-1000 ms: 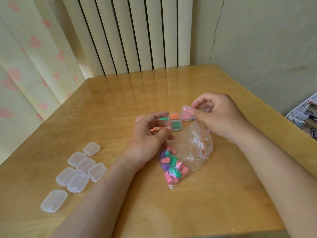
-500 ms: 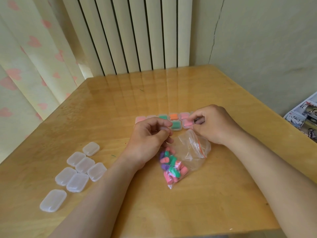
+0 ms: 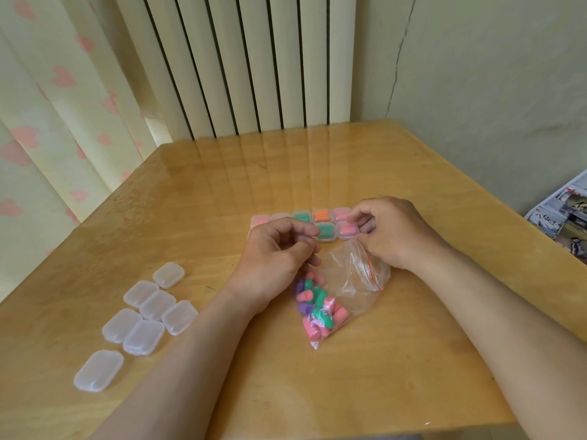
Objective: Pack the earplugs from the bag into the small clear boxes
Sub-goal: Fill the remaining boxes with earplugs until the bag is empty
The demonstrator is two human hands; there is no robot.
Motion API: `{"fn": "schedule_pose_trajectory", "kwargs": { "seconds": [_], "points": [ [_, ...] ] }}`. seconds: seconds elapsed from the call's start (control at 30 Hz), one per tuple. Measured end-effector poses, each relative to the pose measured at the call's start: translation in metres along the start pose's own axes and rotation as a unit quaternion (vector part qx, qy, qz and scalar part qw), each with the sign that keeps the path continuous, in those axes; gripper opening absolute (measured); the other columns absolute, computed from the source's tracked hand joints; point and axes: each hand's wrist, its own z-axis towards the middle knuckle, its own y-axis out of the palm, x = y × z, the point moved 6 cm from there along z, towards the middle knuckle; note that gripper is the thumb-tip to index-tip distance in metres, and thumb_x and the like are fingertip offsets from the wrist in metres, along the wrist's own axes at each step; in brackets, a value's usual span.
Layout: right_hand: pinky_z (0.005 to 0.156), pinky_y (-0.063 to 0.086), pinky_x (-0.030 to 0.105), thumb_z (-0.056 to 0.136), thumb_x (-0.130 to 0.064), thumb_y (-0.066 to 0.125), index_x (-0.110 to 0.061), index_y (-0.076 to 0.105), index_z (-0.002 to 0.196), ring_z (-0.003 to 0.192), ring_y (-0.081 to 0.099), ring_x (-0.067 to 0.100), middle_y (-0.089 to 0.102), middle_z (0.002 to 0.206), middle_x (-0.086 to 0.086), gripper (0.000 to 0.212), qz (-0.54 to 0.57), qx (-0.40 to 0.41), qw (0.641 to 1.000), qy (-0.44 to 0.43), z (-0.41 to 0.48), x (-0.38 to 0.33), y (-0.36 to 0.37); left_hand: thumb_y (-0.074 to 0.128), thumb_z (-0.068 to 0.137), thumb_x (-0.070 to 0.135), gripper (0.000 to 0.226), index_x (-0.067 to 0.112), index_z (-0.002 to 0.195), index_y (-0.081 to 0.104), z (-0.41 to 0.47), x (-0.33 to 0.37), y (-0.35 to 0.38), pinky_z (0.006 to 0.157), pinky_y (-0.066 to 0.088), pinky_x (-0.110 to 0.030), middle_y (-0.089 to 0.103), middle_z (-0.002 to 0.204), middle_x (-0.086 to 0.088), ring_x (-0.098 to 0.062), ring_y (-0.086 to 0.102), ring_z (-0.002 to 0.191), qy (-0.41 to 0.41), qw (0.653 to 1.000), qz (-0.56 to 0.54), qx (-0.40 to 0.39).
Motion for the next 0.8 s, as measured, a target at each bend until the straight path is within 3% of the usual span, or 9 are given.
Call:
{"fn": "schedule_pose_trajectory", "kwargs": {
  "seconds": [0.17,0.3,0.47,0.6,0.8],
  "points": [
    [0.07,0.049,0.015,0.08,-0.002,0.074,-0.023,0.075,0.095,0.081,0.064,0.008,0.067,0.097,-0.005,0.025,-0.006,0.021,1.0,-0.011,0.001,-0.002,-0.002,0.052,0.093,-0.013,0.018,-0.004,0.099,0.066,0.001,-0.001,-0.001,0.041,0.047,-0.02,0.065,0.076,-0.015,-0.024,0.068,0.054,0.003,1.0,0.004,0.003],
    [0.069,0.053,0.016,0.08,0.005,0.066,-0.019,0.077,0.087,0.078,0.065,0.006,0.068,0.088,-0.011,0.027,0.088,0.077,0.988,-0.104,-0.008,-0.033,-0.016,0.054,0.092,-0.013,0.017,-0.003,0.097,0.067,0.001,-0.001,-0.001,0.045,0.05,-0.023,0.067,0.072,-0.008,-0.021,0.068,0.056,0.009,1.0,0.011,0.005],
    [0.067,0.055,0.018,0.082,0.005,0.068,-0.015,0.079,0.09,0.077,0.068,0.008,0.071,0.091,-0.01,0.024,0.141,-0.008,0.975,-0.17,-0.023,-0.055,0.003,0.056,0.092,-0.012,0.012,-0.007,0.095,0.066,0.0,0.001,-0.001,0.046,0.05,-0.023,0.066,0.072,-0.011,-0.019,0.067,0.053,0.02,0.999,0.028,0.007],
    [0.063,0.054,0.016,0.082,0.003,0.071,-0.014,0.078,0.09,0.073,0.066,0.007,0.069,0.089,-0.011,0.02,0.15,-0.009,0.973,-0.173,-0.021,-0.054,0.006,0.056,0.093,-0.01,0.008,-0.01,0.096,0.063,-0.003,0.004,-0.004,0.044,0.051,-0.023,0.064,0.072,-0.015,-0.016,0.066,0.051,0.023,0.999,0.037,0.026],
    [0.062,0.051,0.017,0.081,0.004,0.073,-0.016,0.074,0.084,0.069,0.064,0.007,0.069,0.085,-0.01,0.02,0.154,-0.032,0.971,-0.178,-0.025,-0.057,0.015,0.059,0.091,-0.005,0.011,0.002,0.089,0.067,-0.002,0.02,-0.014,0.057,0.056,-0.028,0.068,0.073,-0.01,-0.013,0.065,0.063,0.055,0.993,0.093,0.05]
  ]
}}
